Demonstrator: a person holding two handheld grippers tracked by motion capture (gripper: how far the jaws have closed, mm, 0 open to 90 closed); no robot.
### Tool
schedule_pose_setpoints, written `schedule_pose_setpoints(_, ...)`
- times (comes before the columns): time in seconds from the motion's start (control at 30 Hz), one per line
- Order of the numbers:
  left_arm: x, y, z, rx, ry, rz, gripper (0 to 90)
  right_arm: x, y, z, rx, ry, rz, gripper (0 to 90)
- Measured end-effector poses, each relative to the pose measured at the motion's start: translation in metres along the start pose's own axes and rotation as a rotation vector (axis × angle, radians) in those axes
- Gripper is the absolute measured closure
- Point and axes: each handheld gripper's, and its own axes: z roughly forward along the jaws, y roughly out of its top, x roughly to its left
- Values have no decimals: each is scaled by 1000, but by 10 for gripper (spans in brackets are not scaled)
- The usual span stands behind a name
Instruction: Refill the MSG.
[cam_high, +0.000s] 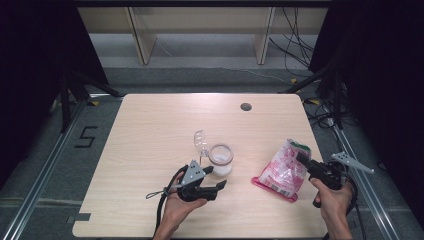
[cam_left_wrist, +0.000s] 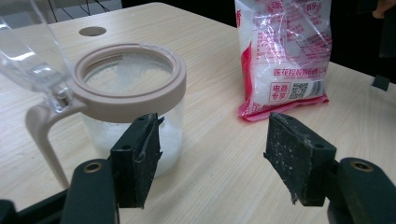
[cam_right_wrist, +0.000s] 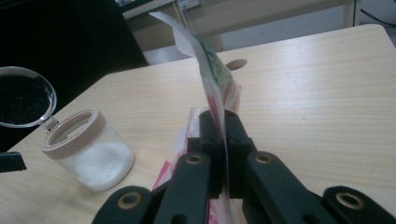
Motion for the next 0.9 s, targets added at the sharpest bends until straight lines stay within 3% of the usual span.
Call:
schedule_pose_setpoints(0.07, 2, 4, -3, 11, 6, 8, 348, -2, -1, 2, -21, 1, -8, 895)
schedule_pose_setpoints(0.17, 6, 11, -9, 24, 32, 18, 345, -3, -2, 2, 4, -27, 6, 893)
schedule_pose_setpoints(0.2, 7, 13, -11, 18, 34, 6, 345, -6, -2, 3, 5, -44, -34, 893)
schedule_pose_setpoints(0.23, 9, 16, -13, 17, 37, 11, 346, -5, -2, 3, 17, -47, -13, 891)
schedule_pose_setpoints(0.27, 10, 18, -15, 12, 42, 0, 346, -6, -2, 2, 12, -34, -23, 891)
schedule_pose_setpoints(0.3, 13, 21, -16, 15, 49, 25, 346, -5, -3, 3, 17, -27, -7, 890)
schedule_pose_setpoints(0.4, 15, 24, -19, 35, 50, 27, 343, -3, -4, 5, 3, -23, 17, 888)
schedule_pose_setpoints(0.43, 18, 26, -21, 39, 47, 58, 342, -6, -4, 6, 1, -32, -18, 886)
schedule_pose_setpoints(0.53, 20, 26, -27, 23, 55, 26, 341, -6, -4, 6, 14, -37, -21, 878)
schedule_pose_setpoints(0.67, 25, 21, -34, 16, 56, 40, 341, -6, -6, 6, 19, -56, -44, 869)
schedule_pose_setpoints(0.7, 26, 19, -35, 22, 64, 26, 341, -3, -6, 5, 41, -58, -6, 867)
schedule_pose_setpoints(0.8, 31, 19, -37, 15, 74, 25, 341, -7, -8, 6, 46, -80, -43, 865)
schedule_pose_setpoints(0.83, 32, 18, -37, 7, 73, 8, 341, -5, -9, 7, 34, -60, 2, 863)
schedule_pose_setpoints(0.87, 33, 19, -37, 7, 78, 11, 341, -8, -9, 6, 37, -75, -36, 859)
schedule_pose_setpoints(0.9, 33, 19, -38, 7, 86, 8, 341, -8, -9, 5, 58, -91, -41, 857)
